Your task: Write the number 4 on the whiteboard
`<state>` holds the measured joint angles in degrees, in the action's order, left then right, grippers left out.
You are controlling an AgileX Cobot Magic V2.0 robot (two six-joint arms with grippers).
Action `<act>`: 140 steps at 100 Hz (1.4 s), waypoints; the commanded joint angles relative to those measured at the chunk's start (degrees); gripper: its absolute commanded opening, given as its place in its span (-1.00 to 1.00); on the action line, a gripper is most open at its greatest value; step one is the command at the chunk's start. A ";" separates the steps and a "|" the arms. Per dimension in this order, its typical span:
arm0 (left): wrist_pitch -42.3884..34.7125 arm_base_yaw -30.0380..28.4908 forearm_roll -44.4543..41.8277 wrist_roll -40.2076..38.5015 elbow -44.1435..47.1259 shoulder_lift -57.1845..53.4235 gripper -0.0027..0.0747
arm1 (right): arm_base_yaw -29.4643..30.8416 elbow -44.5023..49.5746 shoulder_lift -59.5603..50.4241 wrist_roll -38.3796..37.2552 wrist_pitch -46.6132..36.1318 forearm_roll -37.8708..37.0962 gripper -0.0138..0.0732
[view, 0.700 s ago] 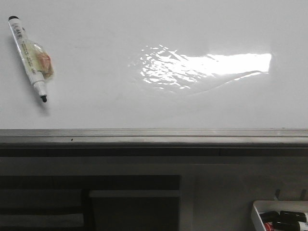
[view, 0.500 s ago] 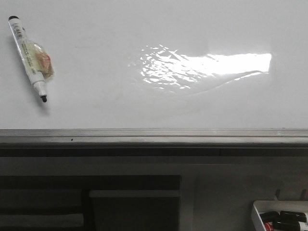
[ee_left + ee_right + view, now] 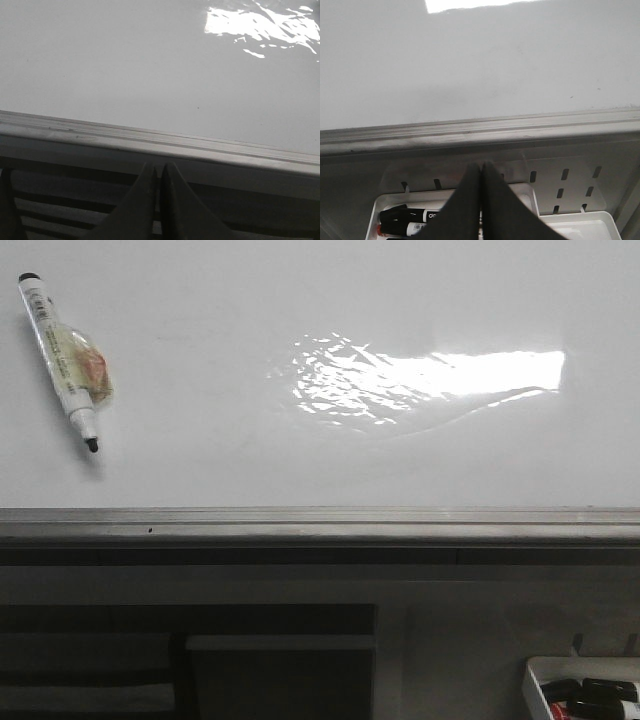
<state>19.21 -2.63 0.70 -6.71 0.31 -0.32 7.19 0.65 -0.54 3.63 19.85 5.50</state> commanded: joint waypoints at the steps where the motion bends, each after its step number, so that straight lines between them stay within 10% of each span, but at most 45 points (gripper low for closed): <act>1: -3.22 0.44 -0.06 -0.49 0.95 -1.60 -0.98 | 0.37 1.54 -1.07 0.38 -1.32 0.07 -0.83; 73: -3.61 0.44 -0.16 -0.49 0.95 -1.60 -0.98 | 0.37 1.54 -1.07 0.38 -2.58 0.07 -0.83; 140: -23.20 0.44 10.60 -0.49 -2.23 -1.47 -0.99 | 0.37 0.40 -0.24 0.13 -13.09 3.41 -0.83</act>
<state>-1.64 -2.63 7.79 -6.71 0.21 -0.32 7.19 0.87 -0.54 3.63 9.22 6.64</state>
